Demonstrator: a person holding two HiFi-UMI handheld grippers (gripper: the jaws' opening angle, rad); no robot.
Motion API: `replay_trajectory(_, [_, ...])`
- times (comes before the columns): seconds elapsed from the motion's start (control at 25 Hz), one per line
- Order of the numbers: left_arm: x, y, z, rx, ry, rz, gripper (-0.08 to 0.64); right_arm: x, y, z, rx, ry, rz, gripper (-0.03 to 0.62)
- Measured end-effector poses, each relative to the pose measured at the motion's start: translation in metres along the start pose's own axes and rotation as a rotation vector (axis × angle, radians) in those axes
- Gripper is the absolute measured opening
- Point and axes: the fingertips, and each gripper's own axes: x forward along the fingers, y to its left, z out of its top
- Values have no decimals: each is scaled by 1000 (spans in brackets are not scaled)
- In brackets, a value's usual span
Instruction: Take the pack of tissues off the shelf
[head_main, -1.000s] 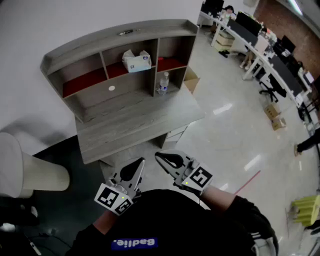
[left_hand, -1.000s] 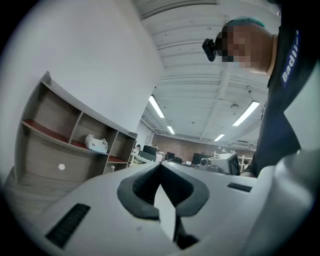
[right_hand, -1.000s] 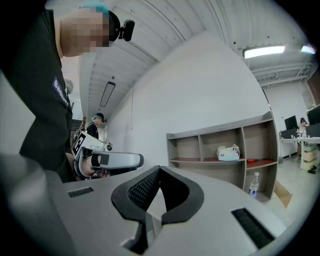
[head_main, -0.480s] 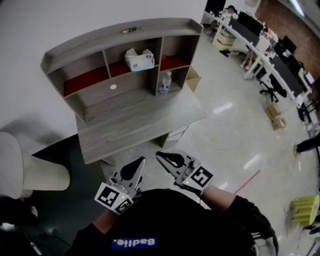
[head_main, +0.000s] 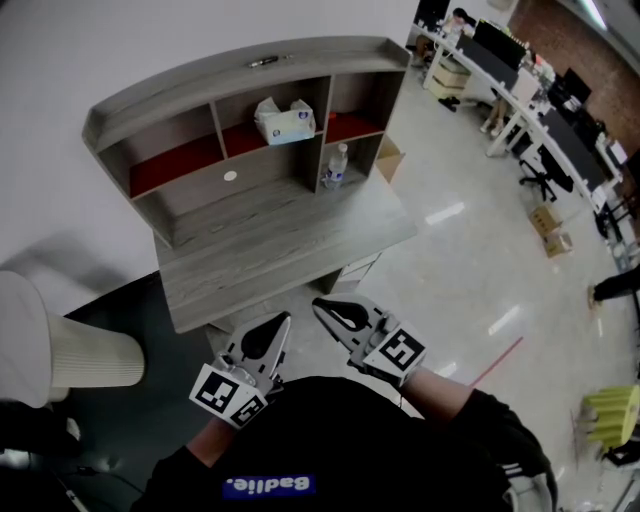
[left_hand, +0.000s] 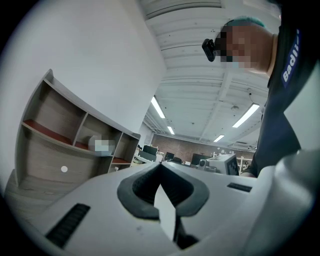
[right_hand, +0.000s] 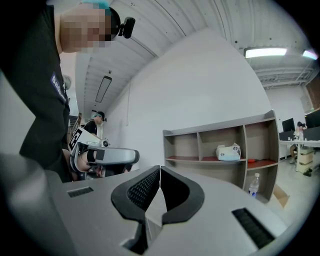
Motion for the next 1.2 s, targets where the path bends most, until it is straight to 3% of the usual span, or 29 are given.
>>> replay_trajectory(0.88, [-58, 74, 28, -57, -35, -79, -2, 96, 30, 9, -59, 43, -76, 32])
replay_trajectory(1.2, [-58, 86, 26, -74, -22, -109, -2, 103, 25, 9, -100, 65, -107, 32])
